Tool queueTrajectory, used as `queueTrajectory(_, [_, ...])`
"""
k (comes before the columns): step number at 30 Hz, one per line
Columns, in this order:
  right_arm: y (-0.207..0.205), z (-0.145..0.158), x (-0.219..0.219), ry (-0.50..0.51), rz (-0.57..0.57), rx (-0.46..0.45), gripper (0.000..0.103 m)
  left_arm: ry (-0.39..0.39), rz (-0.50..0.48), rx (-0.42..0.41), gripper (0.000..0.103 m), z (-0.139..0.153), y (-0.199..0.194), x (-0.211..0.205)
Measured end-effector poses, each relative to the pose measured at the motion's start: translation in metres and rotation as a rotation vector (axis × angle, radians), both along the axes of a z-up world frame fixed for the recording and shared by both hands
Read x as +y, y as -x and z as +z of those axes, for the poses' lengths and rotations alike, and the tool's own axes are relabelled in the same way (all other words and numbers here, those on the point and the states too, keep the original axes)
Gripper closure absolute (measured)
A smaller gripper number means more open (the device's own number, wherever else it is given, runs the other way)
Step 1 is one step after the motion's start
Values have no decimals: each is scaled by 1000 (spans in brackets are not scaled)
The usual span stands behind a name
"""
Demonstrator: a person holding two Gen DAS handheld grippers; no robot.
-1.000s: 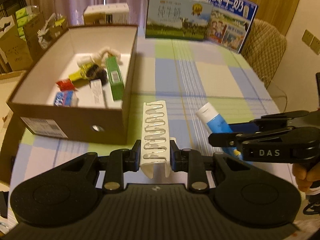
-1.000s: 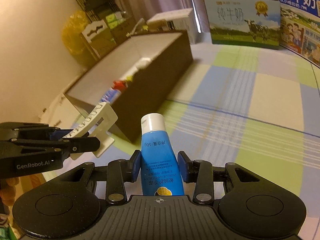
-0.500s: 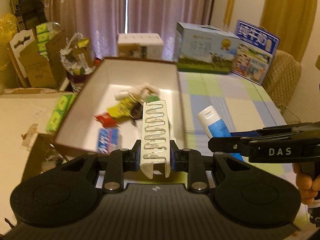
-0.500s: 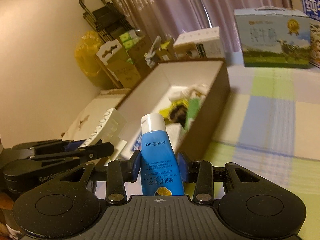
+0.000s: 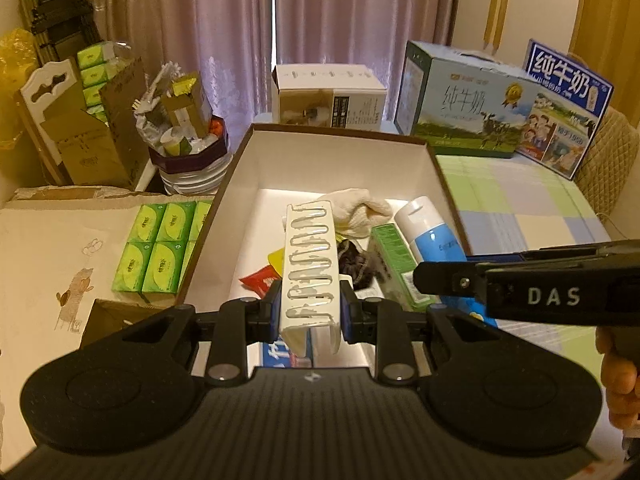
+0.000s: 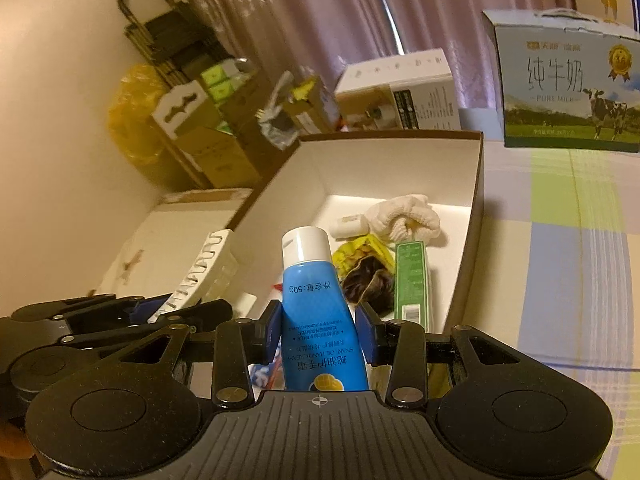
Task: Organize objects
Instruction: 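Lower blister pack and blue tube into the box and open both tools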
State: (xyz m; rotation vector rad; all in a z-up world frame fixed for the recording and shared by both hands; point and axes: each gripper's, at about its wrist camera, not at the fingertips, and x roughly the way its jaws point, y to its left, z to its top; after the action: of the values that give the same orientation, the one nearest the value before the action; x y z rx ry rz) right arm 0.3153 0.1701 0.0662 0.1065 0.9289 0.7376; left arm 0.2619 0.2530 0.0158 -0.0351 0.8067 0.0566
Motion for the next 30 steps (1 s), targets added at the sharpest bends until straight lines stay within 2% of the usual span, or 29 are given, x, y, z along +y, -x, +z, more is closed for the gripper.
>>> queueTrajectory(8, [-43,-28,27,49,-88,70,67,-9,-31,74,80,-29,-52,21])
queueTrajectory(20, [-89,-44,47,54,-180,127,67,-18,-85,120,80,-54,-119,31])
queueTrajectory(24, [-98,-49,49,52,-202,144,66,-26,-107,126,80,-63,-136,31])
queueTrajectory(27, [-100,-51,50,64,-206,136,66,-25,-115,134,72,-69,-142,33])
queueTrajectory(30, [-102,-52,52,70,-207,135,66,-12,-112,140,72,-72,-142,37])
